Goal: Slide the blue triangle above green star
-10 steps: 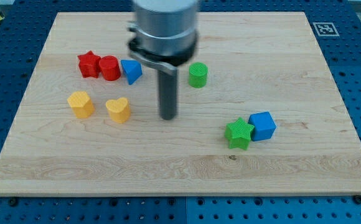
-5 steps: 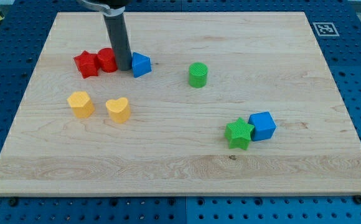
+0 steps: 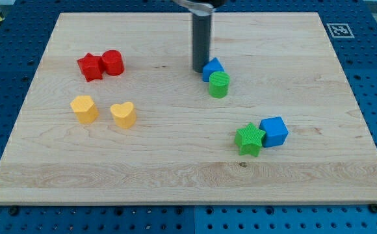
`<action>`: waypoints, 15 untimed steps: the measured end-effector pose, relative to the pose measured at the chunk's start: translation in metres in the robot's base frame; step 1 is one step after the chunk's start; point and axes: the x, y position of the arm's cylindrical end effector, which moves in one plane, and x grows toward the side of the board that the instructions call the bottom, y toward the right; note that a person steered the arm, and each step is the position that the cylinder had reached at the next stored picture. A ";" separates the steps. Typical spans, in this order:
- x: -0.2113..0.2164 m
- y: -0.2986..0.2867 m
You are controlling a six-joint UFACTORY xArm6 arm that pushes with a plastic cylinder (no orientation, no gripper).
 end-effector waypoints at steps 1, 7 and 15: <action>0.007 0.026; 0.054 0.077; 0.075 0.047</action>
